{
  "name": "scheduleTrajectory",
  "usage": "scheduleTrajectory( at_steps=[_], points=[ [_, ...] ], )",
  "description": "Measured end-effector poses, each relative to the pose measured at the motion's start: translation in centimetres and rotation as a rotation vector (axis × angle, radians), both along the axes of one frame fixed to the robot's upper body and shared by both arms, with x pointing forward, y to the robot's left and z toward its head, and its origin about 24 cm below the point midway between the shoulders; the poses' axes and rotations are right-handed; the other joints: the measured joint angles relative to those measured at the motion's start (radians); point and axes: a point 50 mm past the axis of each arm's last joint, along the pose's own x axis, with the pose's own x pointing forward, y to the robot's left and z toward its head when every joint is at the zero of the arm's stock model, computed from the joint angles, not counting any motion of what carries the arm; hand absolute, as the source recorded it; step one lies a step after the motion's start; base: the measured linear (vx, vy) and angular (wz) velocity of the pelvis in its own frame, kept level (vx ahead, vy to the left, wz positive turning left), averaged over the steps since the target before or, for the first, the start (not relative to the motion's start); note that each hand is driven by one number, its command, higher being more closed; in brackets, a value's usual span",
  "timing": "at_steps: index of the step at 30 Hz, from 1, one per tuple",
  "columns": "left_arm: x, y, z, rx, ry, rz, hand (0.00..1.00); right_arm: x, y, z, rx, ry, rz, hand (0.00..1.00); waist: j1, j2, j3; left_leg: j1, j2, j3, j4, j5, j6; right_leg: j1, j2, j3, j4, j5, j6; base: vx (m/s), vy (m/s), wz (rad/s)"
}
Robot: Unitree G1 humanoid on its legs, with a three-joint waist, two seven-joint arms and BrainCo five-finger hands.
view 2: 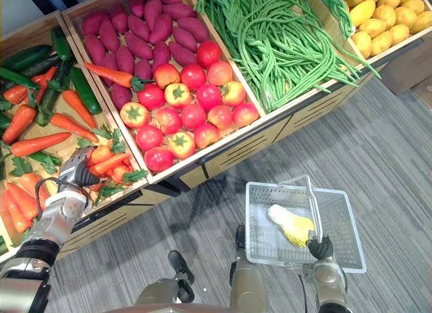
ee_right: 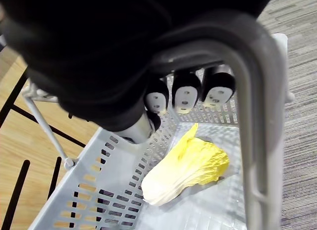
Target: Pick vegetable in the basket
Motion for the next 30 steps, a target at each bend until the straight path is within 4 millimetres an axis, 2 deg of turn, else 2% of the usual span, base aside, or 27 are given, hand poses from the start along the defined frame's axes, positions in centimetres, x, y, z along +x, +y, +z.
scheduleTrajectory(
  at_steps=[5, 17, 22, 26, 30],
  points=[
    [0.1, 0.6, 0.3, 0.004, -0.024, 0.044, 1.00, 0.4, 0.4, 0.0, -0.011, -0.004, 0.022, 1.00, 0.003, -0.011, 0.011, -0.017, 0.015, 0.023, 0.086, -0.050, 0.001, -0.002, -0.004, 0.028, 0.000, 0.001, 0.002, 0.02, -0.029, -0.13],
    [0.0, 1.1, 0.1, 0.026, -0.004, 0.064, 1.00, 0.1, 0.5, -0.3, -0.011, 0.013, 0.021, 1.00, -0.006, -0.010, 0.011, -0.014, 0.005, 0.015, 0.087, -0.049, 0.004, 0.011, -0.015, 0.024, -0.019, 0.021, 0.009, -0.01, -0.024, 0.01],
    [0.6, 0.2, 2.0, 0.028, -0.089, 0.015, 1.00, -0.9, 0.3, -0.9, -0.003, 0.049, -0.009, 1.00, -0.007, -0.011, 0.009, 0.001, -0.002, -0.034, 0.087, -0.045, 0.009, 0.062, -0.027, -0.016, -0.035, 0.023, 0.012, -0.02, -0.015, 0.26],
    [0.4, -0.4, 5.0, 0.059, -0.222, -0.051, 1.00, -1.3, -0.2, -0.9, -0.003, 0.049, -0.037, 1.00, -0.004, -0.012, 0.002, 0.021, -0.006, -0.060, 0.087, -0.044, 0.011, 0.096, -0.029, -0.038, -0.039, 0.023, 0.012, -0.02, -0.017, 0.16],
    [-0.2, -0.5, 5.5, 0.059, -0.256, -0.061, 1.00, -1.6, -0.8, -0.8, -0.017, 0.058, -0.061, 1.00, -0.005, -0.010, -0.027, 0.043, -0.010, -0.062, 0.084, -0.043, 0.012, 0.125, -0.028, -0.042, -0.050, 0.023, 0.012, -0.01, -0.007, 0.03]
  ],
)
